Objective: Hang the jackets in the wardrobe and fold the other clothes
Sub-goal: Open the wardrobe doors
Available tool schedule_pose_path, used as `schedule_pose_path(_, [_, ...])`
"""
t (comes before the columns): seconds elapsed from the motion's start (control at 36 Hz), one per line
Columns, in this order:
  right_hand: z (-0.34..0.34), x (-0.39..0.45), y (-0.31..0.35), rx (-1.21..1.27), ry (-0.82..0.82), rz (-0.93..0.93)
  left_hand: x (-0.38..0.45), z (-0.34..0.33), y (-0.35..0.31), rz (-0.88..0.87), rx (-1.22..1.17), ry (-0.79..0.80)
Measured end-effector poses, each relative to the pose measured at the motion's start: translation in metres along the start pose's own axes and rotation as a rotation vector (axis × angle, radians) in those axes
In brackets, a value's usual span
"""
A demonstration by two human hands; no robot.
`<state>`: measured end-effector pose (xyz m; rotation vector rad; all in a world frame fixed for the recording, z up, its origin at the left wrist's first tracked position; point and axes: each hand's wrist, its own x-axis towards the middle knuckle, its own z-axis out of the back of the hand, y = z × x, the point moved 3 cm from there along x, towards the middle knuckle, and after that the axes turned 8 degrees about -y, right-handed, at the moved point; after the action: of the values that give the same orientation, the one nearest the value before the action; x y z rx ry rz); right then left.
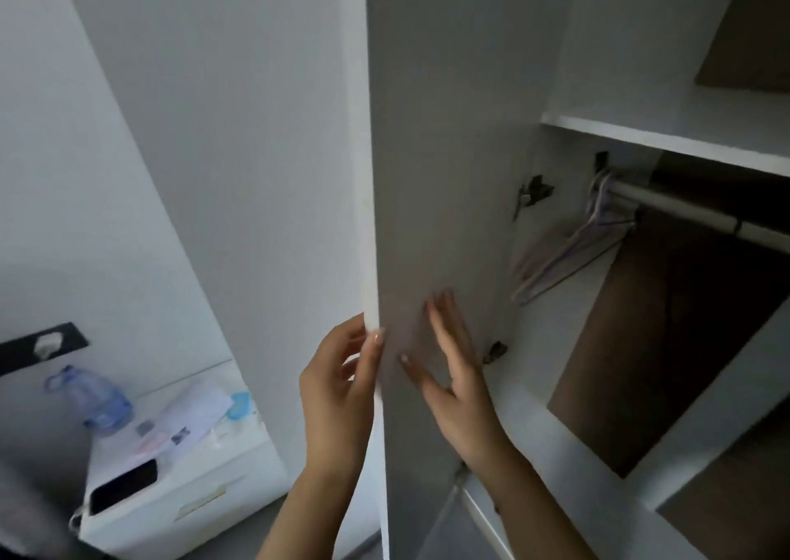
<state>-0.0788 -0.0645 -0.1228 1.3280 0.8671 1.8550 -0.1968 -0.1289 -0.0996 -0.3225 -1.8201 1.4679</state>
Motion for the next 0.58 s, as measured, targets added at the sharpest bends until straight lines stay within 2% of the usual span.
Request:
schedule_pose_path(0.11, [-0.017,0.031,-0.015,-0.087,-0.032,0.176,0.015,0.000,0.011,0.036,0.020,-0.212])
schedule_pose_path(0.19, [-0.031,0.053,-0.023,-0.151,-0.058,0.246,0.030,0.000,0.019,0.035,0.061,-0.299])
schedule_pose_path(0.36, [-0.056,0.074,-0.035,-0.210,-0.132,0.274,0.059,0.004,0.027,0.055,0.104,-0.356])
schedule_pose_path(0.58, [-0.078,0.086,-0.038,-0.245,-0.138,0.244,0.080,0.010,0.042,0.095,0.155,-0.381])
